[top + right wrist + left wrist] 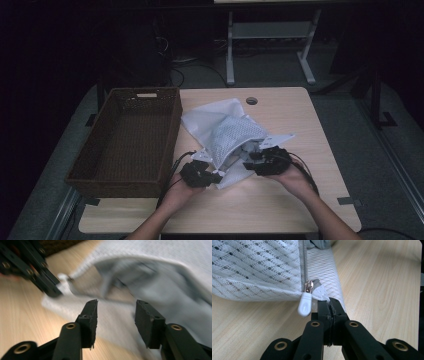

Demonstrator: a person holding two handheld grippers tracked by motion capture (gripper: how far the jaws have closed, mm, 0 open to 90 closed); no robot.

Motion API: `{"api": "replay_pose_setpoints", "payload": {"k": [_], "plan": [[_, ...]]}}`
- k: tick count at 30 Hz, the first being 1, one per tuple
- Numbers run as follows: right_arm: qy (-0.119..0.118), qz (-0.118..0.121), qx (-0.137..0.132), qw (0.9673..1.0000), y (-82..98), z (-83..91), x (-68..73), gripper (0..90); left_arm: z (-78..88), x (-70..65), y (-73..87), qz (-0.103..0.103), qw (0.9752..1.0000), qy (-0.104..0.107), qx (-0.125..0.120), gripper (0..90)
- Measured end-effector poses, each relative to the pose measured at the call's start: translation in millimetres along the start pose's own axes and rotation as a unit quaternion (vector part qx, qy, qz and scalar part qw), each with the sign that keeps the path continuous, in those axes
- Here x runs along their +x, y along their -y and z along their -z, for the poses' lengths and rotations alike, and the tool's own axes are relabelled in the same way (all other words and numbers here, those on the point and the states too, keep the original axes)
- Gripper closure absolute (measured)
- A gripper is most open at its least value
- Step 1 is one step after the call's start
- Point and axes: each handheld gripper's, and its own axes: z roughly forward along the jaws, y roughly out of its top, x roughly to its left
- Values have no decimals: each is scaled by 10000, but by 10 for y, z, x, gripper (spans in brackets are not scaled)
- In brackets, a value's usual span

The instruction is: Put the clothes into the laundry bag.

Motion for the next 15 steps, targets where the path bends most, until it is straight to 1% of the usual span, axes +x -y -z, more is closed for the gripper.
{"api": "replay_pose_setpoints", "payload": {"k": [2, 3, 4, 5, 7, 8, 9, 10, 11, 12, 13, 15], "plan": [[166, -59, 40, 9998, 86, 129, -138, 505, -2, 0, -1, 3, 10000, 2, 3, 886], [233, -94, 64, 9997, 113, 166, -193, 503, -3, 0, -1, 4, 10000, -1, 6, 886], [365, -148, 46, 9992, 149, 221, -297, 503, -3, 0, -1, 4, 10000, -1, 7, 886], [428, -213, 28, 9989, 166, 248, -365, 504, -3, 2, -1, -3, 10000, -4, 6, 886], [656, -353, 83, 9972, 212, 298, -552, 506, -5, 3, 0, -3, 10000, -3, 16, 886], [773, -436, 63, 9960, 245, 311, -646, 513, -6, 7, 0, -8, 10000, -3, 21, 886], [899, -569, 41, 9943, 291, 312, -770, 518, -7, 8, 0, -10, 10000, -1, 24, 886], [949, -659, 55, 9933, 318, 304, -838, 522, -8, 9, -1, -12, 10000, 3, 22, 886], [1034, -747, 91, 9918, 352, 288, -919, 523, -11, 8, -1, -8, 10000, 6, 19, 886], [1104, -816, 200, 9903, 378, 264, -994, 523, -14, 7, -1, -8, 10000, 6, 20, 886], [1173, -860, 268, 9890, 401, 238, -1050, 529, -16, 6, 0, -4, 10000, 6, 21, 886], [1187, -959, 293, 9879, 441, 189, -1125, 550, -14, 4, 1, 4, 10000, 4, 19, 886]]}}
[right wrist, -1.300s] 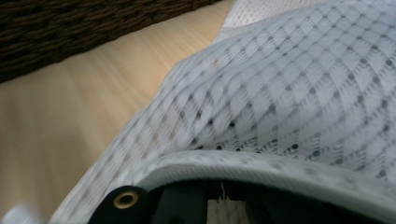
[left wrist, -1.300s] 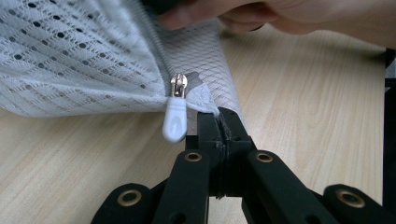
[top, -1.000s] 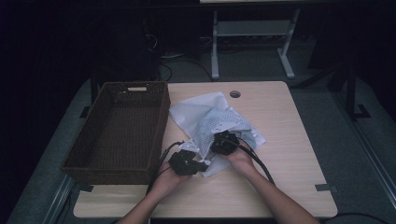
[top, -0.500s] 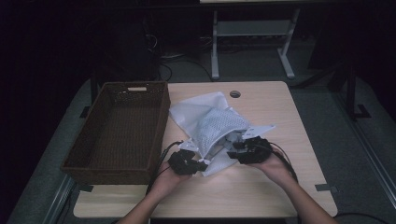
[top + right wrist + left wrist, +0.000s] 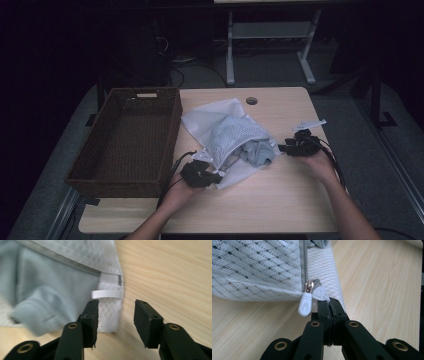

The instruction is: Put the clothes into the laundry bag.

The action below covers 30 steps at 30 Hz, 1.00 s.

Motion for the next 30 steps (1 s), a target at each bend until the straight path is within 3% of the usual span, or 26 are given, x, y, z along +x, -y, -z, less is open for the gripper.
{"api": "replay_pose_setpoints", "payload": {"k": [7, 12, 15, 20, 23, 25, 30], "plan": [[-104, -26, 238, 9997, 35, -155, 11, 642, 2, 1, -2, -16, 10000, -8, 0, 886], [-72, -19, 220, 9997, 50, -154, 28, 854, 0, -1, -3, -21, 10000, -59, -4, 887], [6, 117, 246, 9996, 44, -139, 67, 876, 9, 0, -3, -19, 9999, -153, -12, 887], [-13, 191, 262, 9995, 59, 45, 154, 880, 26, 47, 8, 86, 9995, -301, -3, 887], [-95, 282, 308, 9991, 131, 186, 277, 882, 27, 81, 17, 159, 9991, -380, 33, 886], [-152, 472, 391, 9980, 198, 273, 395, 881, 27, 97, 25, 195, 9989, -427, 70, 885], [-402, 572, 458, 9965, 400, 456, 600, 881, 31, 134, 41, 302, 9981, -537, 69, 878]]}}
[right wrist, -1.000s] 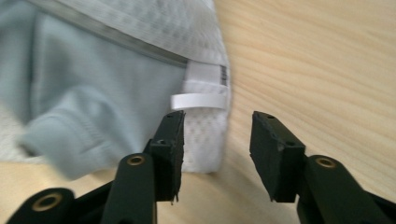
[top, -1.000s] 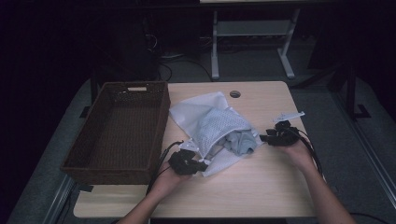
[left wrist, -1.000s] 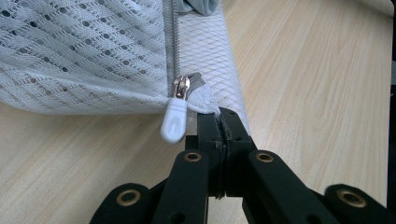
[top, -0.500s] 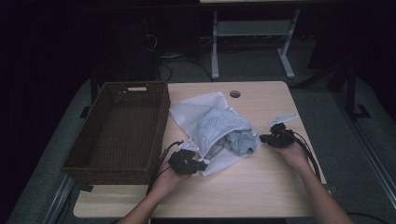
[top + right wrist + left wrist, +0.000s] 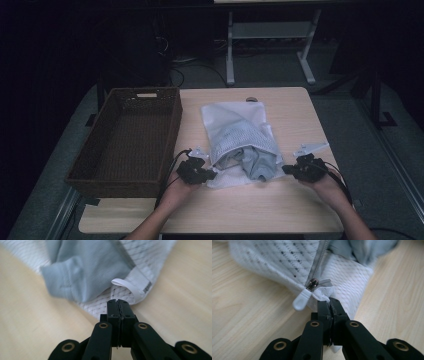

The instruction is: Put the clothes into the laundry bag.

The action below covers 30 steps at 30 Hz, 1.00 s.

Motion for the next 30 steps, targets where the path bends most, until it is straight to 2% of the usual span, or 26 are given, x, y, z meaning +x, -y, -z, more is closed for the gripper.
{"api": "replay_pose_setpoints", "payload": {"k": [3, 5, 6, 7, 9, 11, 12, 15, 17, 20, 21, 23, 27, 28, 30], "plan": [[-181, 67, 19, 9998, 120, 77, 152, 881, 18, -2, -5, -34, 9999, -122, -31, 818], [-301, 138, 5, 9995, 184, 120, 255, 881, 53, -20, -19, 2, 9997, -191, -135, 716], [-301, 138, 5, 9995, 184, 120, 255, 881, 53, -20, -19, 2, 9997, -191, -135, 647], [-353, 185, 33, 9992, 225, 139, 321, 881, 106, -45, -43, 31, 9993, -248, -269, 605], [-362, 245, 76, 9990, 238, 138, 342, 880, 184, -95, -82, 67, 9984, -273, -487, 539], [-383, 250, 78, 9989, 226, 127, 350, 881, 270, -149, -118, 2, 9973, -336, -650, 481], [-388, 258, 82, 9989, 219, 127, 348, 881, 336, -184, -141, -45, 9964, -320, -788, 463], [-398, 261, 55, 9988, 214, 133, 331, 880, 481, -251, -200, -145, 9943, -334, -1005, 434], [-403, 236, 18, 9989, 220, 152, 315, 881, 541, -295, -251, -189, 9940, -89, -1076, 429], [-395, 218, -27, 9990, 211, 165, 311, 881, 472, -398, -308, -388, 9945, 242, -937, 379], [-389, 226, -24, 9990, 209, 164, 312, 881, 403, -455, -330, -476, 9943, 411, -866, 370], [-386, 260, -2, 9989, 207, 158, 313, 881, 283, -535, -365, -603, 9937, 597, -726, 361], [-379, 250, -4, 9990, 209, 153, 304, 881, 13, -683, -454, -878, 9912, 873, -469, 352], [-380, 250, -10, 9990, 210, 153, 302, 881, -67, -724, -487, -967, 9899, 960, -404, 351], [-381, 243, -5, 9990, 212, 154, 300, 881, -174, -773, -530, -1092, 9882, 1030, -299, 351]]}}
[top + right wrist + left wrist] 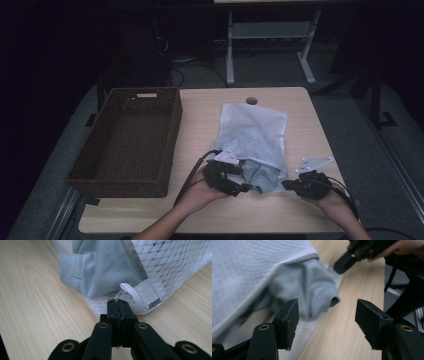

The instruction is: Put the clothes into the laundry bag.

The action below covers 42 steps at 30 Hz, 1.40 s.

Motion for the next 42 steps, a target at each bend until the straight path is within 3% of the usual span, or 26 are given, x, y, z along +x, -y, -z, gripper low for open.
{"api": "replay_pose_setpoints", "payload": {"k": [3, 10, 13, 16, 23, 32, 36, 38, 42], "plan": [[-2, 8, -10, 10000, 0, 2, -3, 881, -219, -23, -47, -135, 9997, 148, 164, 352], [26, 15, -16, 10000, 1, 17, -13, 881, -617, 53, -58, -245, 9980, 105, 565, 360], [40, 13, -40, 10000, 6, 32, -26, 882, -720, 45, -57, -358, 9968, -49, 709, 395], [47, 2, -59, 10000, 5, 42, -31, 882, -772, 57, -60, -372, 9965, -216, 721, 510], [79, 20, -49, 10000, 13, 52, -42, 882, -738, 136, -58, -239, 9977, -202, 599, 844], [138, 54, -14, 9999, 15, 61, -50, 882, -519, 222, -141, -164, 9973, -667, 251, 862], [148, 26, -23, 9999, 20, 76, -67, 882, -450, 295, -244, -114, 9951, -956, 204, 862], [151, 27, -24, 9999, 22, 86, -69, 882, -464, 358, -287, -118, 9929, -1161, 236, 862], [163, 21, -53, 9999, 27, 114, -81, 885, -535, 490, -316, 11, 9902, -1370, 265, 863]]}}
